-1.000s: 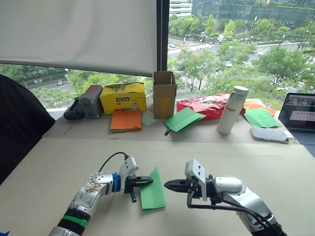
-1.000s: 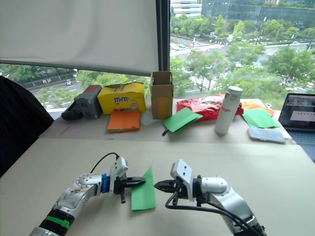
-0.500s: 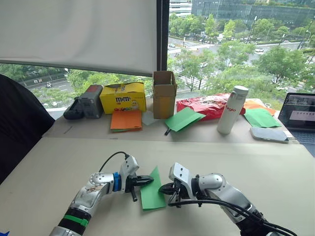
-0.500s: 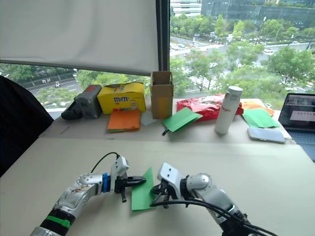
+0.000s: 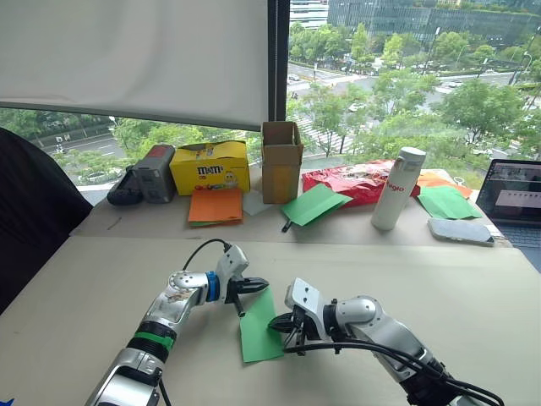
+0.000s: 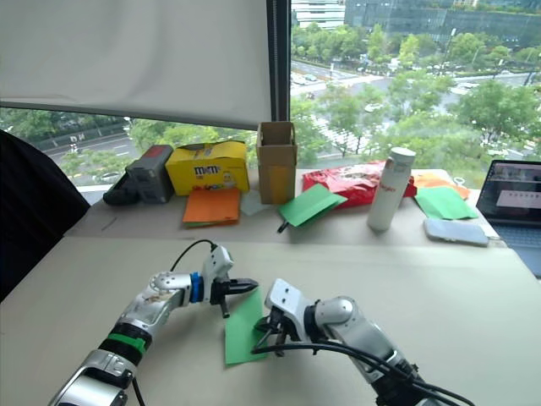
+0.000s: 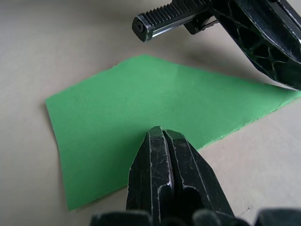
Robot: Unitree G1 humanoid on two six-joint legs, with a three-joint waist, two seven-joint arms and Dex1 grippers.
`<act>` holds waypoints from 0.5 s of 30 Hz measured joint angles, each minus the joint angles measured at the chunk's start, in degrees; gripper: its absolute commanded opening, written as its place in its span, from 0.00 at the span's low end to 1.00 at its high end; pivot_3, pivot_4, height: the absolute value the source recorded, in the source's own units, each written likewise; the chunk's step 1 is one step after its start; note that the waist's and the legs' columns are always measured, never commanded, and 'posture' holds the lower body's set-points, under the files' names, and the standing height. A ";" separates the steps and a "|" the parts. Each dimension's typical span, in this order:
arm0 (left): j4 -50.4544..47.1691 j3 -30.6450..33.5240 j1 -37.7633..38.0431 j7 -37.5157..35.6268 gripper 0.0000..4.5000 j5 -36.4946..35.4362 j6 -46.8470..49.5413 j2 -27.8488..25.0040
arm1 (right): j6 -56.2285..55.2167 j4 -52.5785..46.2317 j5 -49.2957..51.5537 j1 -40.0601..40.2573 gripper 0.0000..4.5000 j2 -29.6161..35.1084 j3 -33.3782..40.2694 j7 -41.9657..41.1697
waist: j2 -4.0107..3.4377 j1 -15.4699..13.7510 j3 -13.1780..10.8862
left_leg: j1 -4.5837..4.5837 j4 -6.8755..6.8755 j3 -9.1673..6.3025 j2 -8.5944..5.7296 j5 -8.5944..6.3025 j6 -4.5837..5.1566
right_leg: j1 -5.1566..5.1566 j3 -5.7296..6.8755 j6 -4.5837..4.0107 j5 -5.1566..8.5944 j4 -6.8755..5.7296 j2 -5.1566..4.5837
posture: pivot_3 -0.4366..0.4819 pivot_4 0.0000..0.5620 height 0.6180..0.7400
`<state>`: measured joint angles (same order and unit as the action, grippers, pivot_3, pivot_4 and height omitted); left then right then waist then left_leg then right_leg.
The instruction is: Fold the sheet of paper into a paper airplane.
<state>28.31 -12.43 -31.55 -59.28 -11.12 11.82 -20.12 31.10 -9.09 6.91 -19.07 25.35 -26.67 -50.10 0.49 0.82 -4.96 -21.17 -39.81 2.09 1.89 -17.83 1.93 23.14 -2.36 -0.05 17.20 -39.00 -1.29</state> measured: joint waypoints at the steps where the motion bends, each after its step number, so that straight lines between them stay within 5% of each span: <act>1: 0.68 -0.02 -0.19 -0.13 0.00 0.19 -0.64 0.33 | 0.01 -0.05 0.00 0.01 0.00 -0.02 -0.06 0.12 | 0.00 0.04 0.00 | 0.00 0.00 0.00 0.00 0.00 0.00 | 0.01 0.00 0.00 0.00 0.00 0.00 | 0.48 0.27 0.31; 15: -0.06 0.30 2.72 -2.19 0.00 2.74 -5.43 -0.90 | 0.25 0.01 0.00 -0.09 0.00 0.02 -0.31 0.28 | -0.02 0.05 0.03 | 0.03 0.02 0.00 0.02 0.00 0.00 | -0.03 0.00 0.03 0.02 0.00 -0.01 | 0.48 0.27 0.31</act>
<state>28.25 -12.13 -28.82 -61.47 -8.38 6.38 -21.02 31.35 -9.09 6.91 -19.15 25.37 -26.98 -49.82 0.48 0.87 -4.93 -21.14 -39.79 2.08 1.91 -17.83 1.93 23.11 -2.36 -0.02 17.22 -39.01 -1.30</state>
